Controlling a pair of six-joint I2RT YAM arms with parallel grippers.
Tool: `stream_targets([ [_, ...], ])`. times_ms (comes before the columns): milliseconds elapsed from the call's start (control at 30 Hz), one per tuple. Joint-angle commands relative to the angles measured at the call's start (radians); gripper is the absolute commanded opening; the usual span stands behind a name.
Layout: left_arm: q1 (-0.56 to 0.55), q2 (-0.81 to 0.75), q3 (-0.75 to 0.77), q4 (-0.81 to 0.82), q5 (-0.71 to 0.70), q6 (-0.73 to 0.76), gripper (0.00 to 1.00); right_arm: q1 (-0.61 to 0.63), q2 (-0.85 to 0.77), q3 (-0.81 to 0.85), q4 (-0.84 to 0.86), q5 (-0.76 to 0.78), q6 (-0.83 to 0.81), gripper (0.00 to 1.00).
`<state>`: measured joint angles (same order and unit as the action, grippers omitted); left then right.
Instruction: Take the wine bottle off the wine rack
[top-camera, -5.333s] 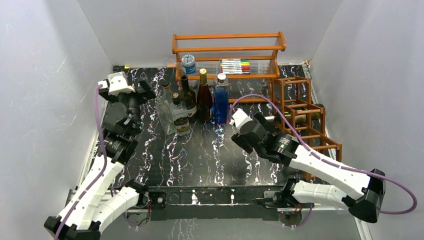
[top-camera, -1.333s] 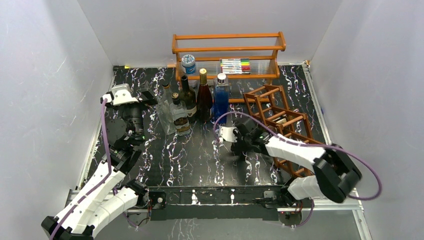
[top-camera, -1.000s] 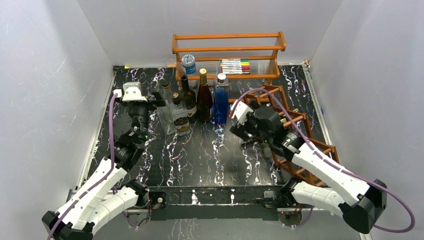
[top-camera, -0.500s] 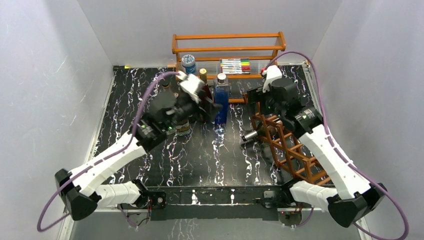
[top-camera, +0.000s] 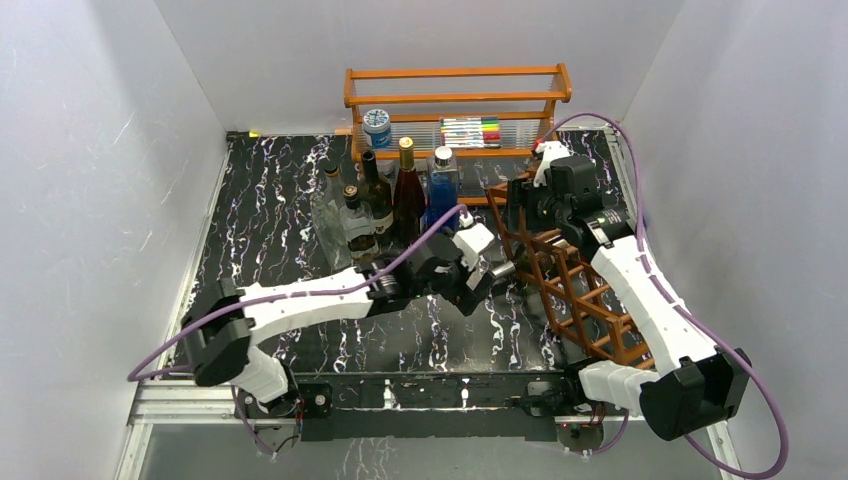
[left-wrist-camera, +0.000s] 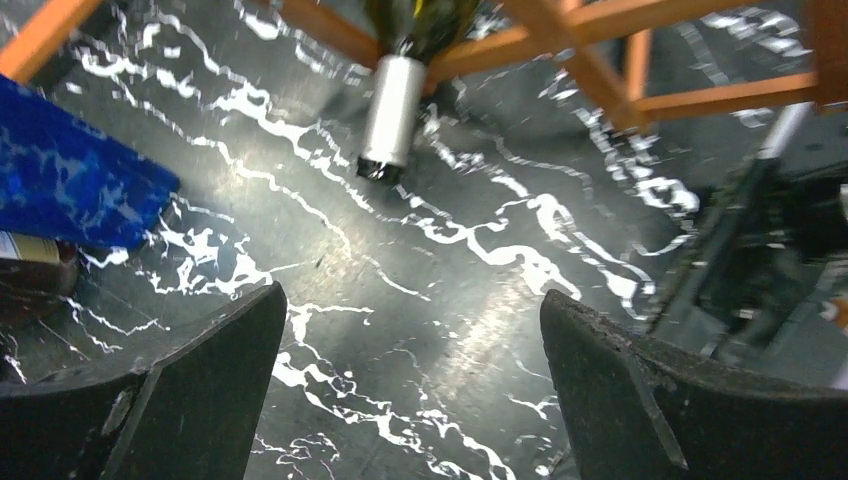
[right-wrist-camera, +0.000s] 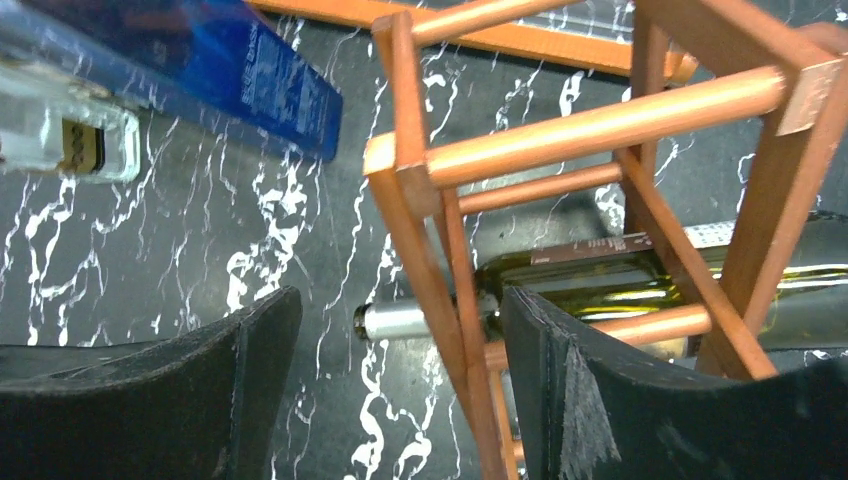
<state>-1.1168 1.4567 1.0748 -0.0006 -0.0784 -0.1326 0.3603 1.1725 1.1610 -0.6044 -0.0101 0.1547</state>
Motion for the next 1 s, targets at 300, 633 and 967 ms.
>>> stream_targets([
  [300, 0.0, 0.288, -0.083, 0.607, -0.077, 0.192, 0.98, -0.005, 0.018, -0.123, 0.304, 0.03, 0.04, 0.47],
  [633, 0.0, 0.522, 0.025, 0.731, -0.156, 0.362, 0.85, -0.005, 0.014, -0.177, 0.351, 0.038, 0.008, 0.26],
  [967, 0.0, 0.642, 0.127, 0.752, -0.177, 0.47, 0.71, -0.005, 0.009, -0.19, 0.348, 0.053, -0.035, 0.19],
])
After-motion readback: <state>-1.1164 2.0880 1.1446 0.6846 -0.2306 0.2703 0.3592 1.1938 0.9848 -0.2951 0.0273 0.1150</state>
